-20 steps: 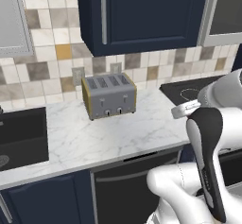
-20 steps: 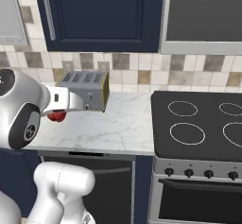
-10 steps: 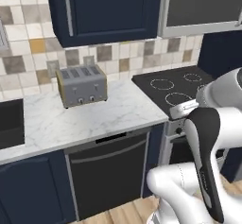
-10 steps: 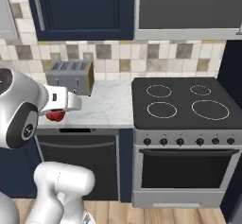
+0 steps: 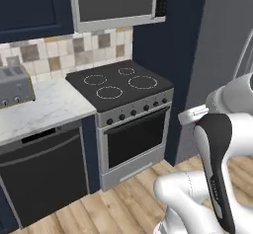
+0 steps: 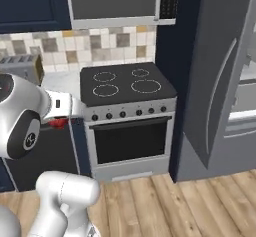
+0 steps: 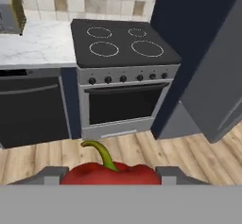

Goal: Place the liquor and beer on the top shelf of the fridge to keep them out of children's reach, and place the bell pepper on lower shelves for easy access.

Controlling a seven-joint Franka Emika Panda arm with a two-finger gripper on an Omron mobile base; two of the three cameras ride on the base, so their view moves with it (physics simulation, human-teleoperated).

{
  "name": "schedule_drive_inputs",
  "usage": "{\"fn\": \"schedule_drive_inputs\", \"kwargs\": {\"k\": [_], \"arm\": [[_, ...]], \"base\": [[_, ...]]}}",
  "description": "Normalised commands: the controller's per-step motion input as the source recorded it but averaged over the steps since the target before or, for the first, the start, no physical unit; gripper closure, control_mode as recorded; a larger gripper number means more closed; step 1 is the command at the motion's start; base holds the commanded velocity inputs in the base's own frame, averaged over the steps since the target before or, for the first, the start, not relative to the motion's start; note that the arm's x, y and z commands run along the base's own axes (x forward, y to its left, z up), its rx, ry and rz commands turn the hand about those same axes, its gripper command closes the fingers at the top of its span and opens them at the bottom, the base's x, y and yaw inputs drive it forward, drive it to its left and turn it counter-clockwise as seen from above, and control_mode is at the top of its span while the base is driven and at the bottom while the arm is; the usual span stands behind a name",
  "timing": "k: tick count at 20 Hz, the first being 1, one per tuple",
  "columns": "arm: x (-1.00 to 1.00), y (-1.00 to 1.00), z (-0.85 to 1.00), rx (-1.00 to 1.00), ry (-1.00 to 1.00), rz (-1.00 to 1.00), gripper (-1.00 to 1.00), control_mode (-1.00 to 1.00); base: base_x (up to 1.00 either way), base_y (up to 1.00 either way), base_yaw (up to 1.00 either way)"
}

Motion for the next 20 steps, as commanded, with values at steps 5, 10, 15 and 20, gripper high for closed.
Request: {"fn": "schedule_drive_inputs", "kwargs": {"k": [5,10,15,20], "arm": [[0.0,0.0,0.0,0.0,0.0,0.0,1.0,1.0],[0.0,0.0,0.0,0.0,0.0,0.0,1.0,1.0],[0.0,0.0,0.0,0.0,0.0,0.0,1.0,1.0],[0.0,0.0,0.0,0.0,0.0,0.0,1.0,1.0]], "base": [[-0.23,-0.95,-0.39],[0.01,-0.93,-0.33],[0.36,-0.79,-0.12],[0.68,-0.72,0.01]]}}
